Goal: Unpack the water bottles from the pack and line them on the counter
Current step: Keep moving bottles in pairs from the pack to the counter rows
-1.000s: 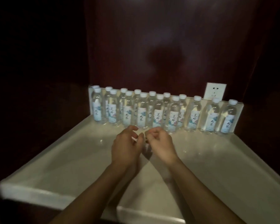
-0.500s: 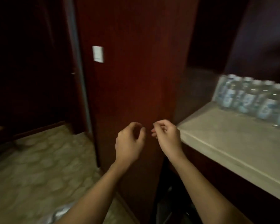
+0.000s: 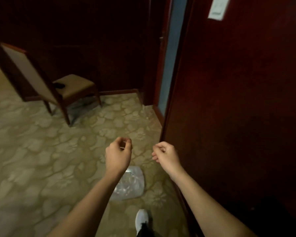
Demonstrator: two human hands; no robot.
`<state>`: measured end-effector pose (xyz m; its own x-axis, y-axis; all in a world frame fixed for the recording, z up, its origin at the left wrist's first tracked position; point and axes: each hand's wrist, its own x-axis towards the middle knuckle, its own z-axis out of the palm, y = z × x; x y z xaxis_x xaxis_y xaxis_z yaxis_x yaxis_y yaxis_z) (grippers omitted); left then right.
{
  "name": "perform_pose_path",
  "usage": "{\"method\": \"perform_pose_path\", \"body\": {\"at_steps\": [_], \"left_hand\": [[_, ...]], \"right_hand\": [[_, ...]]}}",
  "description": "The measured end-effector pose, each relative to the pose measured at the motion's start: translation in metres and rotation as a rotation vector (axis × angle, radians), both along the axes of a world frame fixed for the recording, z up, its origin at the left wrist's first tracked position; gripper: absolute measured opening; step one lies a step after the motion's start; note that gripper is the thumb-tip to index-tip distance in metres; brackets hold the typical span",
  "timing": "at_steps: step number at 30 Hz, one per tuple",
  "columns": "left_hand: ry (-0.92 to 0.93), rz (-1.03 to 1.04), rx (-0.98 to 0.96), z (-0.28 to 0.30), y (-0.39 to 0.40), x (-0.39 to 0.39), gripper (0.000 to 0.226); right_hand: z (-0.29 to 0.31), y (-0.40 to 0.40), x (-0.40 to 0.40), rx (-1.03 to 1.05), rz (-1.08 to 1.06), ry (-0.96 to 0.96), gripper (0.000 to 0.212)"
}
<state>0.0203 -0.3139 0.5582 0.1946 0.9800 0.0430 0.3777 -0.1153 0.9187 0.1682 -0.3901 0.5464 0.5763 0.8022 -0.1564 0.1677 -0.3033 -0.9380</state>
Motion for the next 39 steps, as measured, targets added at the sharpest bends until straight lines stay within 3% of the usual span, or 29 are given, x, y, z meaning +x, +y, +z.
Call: {"method": "perform_pose_path", "body": {"at_steps": [12,21,26,34,39], "left_hand": [[0.235,0.072,-0.222,-0.087,0.172,0.005,0.018],[0.399,-0.063,-0.438,-0.197,0.217,0.004,0.016],[0.427,-0.127,-0.588,-0.305,0.247,0.004,0.018],[0.521,-0.278,-0.748,-0.532,0.288,0.016,0.022],[0.627,-0.282,-0.889,-0.644,0.314,0.016,0.031]], "right_hand": [[-0.130,0.179,0.020,-0.376,0.135,0.229,0.008],[-0.234,0.237,0.019,-0.533,0.185,0.322,0.018],[-0.332,0.274,0.009,-0.625,0.206,0.336,0.006],[-0.532,0.333,-0.003,-0.633,0.158,0.309,0.020],[-0.648,0.349,-0.005,-0.770,0.277,0.254,0.021]]}}
